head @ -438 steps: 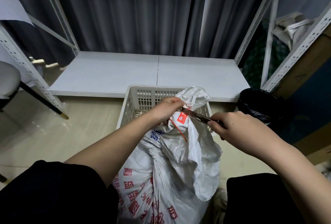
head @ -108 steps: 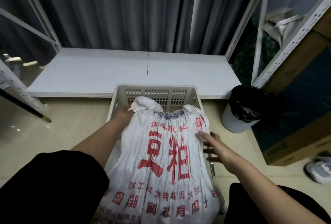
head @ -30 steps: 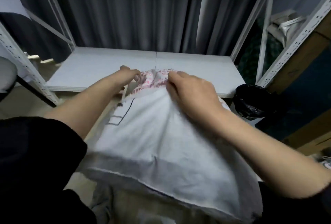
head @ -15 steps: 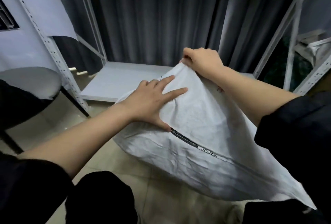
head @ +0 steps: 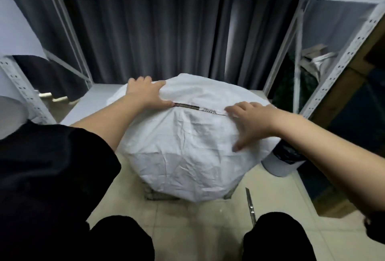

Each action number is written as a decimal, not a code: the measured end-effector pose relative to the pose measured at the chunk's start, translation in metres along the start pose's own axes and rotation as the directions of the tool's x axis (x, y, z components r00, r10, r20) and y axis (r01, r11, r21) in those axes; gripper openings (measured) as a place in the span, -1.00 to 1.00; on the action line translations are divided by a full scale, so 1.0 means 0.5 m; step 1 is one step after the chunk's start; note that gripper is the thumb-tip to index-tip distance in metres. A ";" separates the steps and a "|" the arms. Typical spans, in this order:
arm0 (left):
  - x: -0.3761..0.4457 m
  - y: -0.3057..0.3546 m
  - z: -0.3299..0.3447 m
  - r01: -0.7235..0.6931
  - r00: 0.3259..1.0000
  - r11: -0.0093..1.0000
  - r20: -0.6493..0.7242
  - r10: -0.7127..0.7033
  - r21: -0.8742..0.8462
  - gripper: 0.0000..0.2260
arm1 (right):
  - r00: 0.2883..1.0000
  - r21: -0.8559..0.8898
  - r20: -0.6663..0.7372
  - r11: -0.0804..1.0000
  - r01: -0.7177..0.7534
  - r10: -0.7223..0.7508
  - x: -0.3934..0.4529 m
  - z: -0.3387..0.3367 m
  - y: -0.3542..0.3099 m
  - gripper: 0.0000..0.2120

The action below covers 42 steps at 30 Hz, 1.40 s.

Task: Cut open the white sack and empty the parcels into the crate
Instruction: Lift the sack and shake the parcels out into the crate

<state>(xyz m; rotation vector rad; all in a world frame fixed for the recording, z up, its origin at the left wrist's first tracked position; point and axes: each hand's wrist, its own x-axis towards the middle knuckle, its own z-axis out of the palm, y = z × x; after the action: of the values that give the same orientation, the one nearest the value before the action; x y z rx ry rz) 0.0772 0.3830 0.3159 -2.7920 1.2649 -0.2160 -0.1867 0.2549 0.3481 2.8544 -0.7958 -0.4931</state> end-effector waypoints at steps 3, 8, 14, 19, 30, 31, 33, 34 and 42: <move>0.024 0.015 0.023 0.141 0.990 0.985 0.000 -0.142 -0.098 -0.26 | 0.989 -0.053 -0.124 0.995 -0.087 0.080 0.026 0.049 0.039 0.01; 0.051 -0.003 0.066 0.120 0.987 0.963 0.132 -0.089 -0.242 -0.39 | 0.950 0.137 -0.279 0.985 -0.106 0.141 0.125 0.062 0.064 -0.32; 0.042 -0.106 0.087 0.008 0.963 0.988 0.266 0.034 -0.154 -0.37 | 0.944 0.434 -0.301 0.901 0.013 0.132 0.220 0.043 0.113 -0.74; 0.086 -0.136 0.123 0.094 0.950 0.980 0.310 -0.036 -0.174 -0.25 | 0.832 0.370 -0.538 0.925 0.086 0.137 0.253 0.045 0.095 -0.93; 0.183 -0.102 0.016 -0.083 0.969 0.989 0.220 0.109 -0.124 -0.08 | 0.564 0.610 -0.762 0.645 0.461 0.318 0.218 -0.082 0.138 -0.71; 0.183 -0.097 0.009 -0.084 0.978 0.992 0.185 0.100 -0.091 -0.28 | 0.553 0.620 -0.761 0.630 0.468 0.339 0.216 -0.093 0.145 -0.69; 0.171 -0.083 0.011 -0.075 0.993 0.994 0.090 0.082 -0.076 -0.65 | 0.568 0.630 -0.744 0.652 0.422 0.352 0.217 -0.104 0.156 -0.76; 0.164 -0.076 0.017 -0.061 0.997 0.994 0.045 0.066 -0.094 -0.77 | 0.582 0.620 -0.736 0.691 0.373 0.346 0.220 -0.102 0.163 -0.81; 0.143 -0.048 -0.110 0.022 0.831 0.832 -0.452 -0.323 -0.554 -0.86 | 0.647 0.508 -0.660 0.862 0.008 0.383 0.214 -0.073 0.211 -0.68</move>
<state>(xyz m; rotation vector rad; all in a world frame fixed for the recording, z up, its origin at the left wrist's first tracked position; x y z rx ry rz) 0.1331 0.3449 0.3803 -3.5029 1.3033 -0.8313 -0.1383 0.1104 0.3757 2.8557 -1.1122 1.0102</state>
